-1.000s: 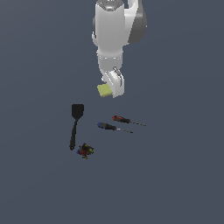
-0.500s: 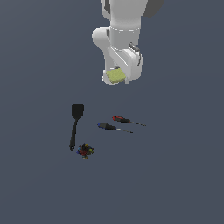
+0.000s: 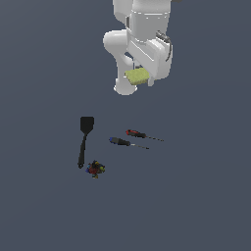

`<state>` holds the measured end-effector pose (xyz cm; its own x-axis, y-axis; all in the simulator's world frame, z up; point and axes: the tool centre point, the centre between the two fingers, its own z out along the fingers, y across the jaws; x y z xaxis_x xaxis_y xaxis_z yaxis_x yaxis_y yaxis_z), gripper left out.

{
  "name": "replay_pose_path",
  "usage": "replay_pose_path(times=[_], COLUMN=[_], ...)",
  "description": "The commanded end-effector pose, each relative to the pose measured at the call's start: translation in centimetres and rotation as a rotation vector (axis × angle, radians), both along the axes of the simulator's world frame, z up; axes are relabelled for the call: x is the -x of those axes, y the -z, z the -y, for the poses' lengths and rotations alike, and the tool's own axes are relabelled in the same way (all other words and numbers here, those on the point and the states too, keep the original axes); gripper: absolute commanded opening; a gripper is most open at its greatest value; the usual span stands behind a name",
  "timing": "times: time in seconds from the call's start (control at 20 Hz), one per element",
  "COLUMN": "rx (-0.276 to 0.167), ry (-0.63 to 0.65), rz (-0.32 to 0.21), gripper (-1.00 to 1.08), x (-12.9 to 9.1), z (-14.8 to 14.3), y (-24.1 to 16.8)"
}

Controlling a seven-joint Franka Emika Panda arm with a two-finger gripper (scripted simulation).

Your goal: Pick up a designated object from a clutter of objects.

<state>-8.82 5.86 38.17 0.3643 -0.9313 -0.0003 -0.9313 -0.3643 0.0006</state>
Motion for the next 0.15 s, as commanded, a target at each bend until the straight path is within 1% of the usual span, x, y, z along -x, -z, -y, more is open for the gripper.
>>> replay_pose_path(times=[0.0,0.1], rx=[0.0,0.0], ry=[0.0,0.001], rz=[0.001,0.001], gripper=[-1.0,-1.0], x=[-0.1,-0.13], z=[-0.11,-0.07], y=[-0.27,-0.22])
